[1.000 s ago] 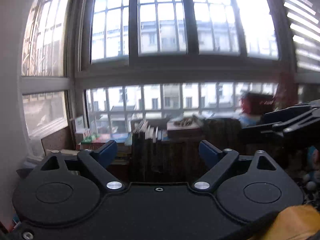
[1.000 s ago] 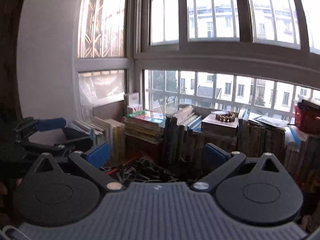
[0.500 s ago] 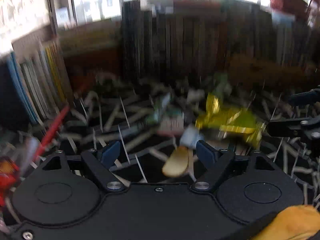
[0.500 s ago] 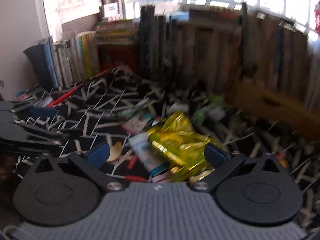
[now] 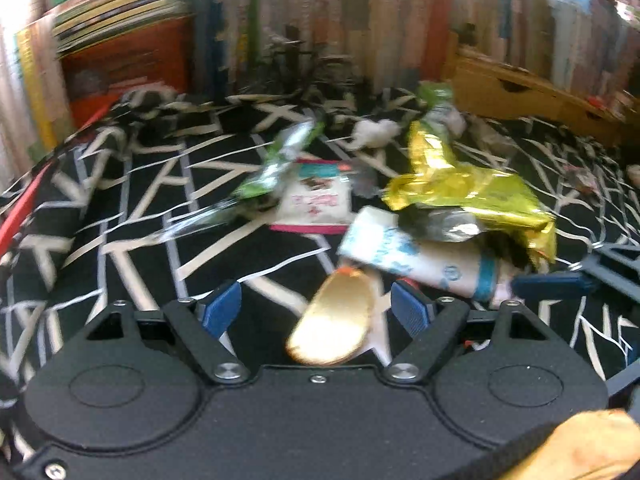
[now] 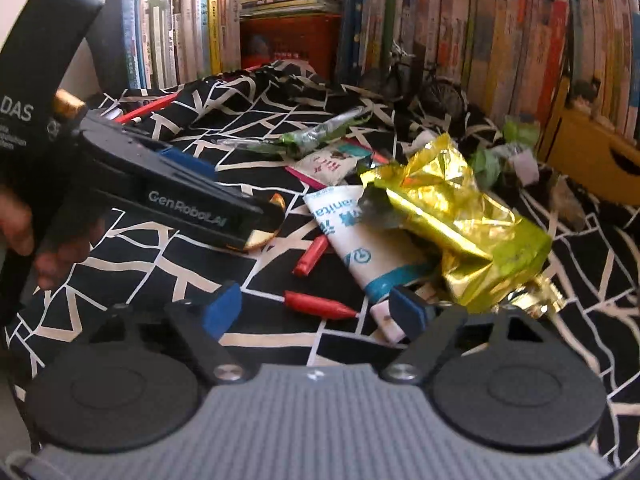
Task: Collect trash
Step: 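Grasp the tan crescent piece with the left gripper while the right gripper grasps a red crayon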
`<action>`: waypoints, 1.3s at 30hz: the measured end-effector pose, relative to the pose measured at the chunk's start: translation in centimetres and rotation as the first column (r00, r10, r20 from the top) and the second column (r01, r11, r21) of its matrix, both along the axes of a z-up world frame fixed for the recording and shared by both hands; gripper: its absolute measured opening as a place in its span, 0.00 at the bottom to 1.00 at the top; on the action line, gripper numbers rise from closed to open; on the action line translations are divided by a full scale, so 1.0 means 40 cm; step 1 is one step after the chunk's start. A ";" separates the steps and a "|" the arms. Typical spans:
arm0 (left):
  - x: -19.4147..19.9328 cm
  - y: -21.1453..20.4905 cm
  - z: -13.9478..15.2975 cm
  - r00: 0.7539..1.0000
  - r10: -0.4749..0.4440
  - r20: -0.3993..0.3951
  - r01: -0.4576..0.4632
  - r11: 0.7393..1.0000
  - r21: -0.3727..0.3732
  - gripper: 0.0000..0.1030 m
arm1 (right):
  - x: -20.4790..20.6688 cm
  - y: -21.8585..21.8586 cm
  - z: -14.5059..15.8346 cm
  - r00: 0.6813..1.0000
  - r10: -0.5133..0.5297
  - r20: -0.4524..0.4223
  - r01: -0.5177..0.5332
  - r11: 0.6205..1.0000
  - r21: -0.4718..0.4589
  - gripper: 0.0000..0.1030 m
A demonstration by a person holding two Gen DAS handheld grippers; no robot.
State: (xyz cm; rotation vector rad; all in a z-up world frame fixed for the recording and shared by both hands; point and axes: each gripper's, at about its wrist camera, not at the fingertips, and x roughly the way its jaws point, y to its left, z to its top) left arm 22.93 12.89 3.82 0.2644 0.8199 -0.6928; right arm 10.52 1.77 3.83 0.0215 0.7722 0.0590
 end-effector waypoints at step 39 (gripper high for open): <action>-0.056 0.046 0.050 0.999 -0.019 0.045 0.022 0.998 -0.058 0.29 | 0.039 -0.007 -0.032 0.987 -0.157 0.031 0.156 0.987 0.031 0.17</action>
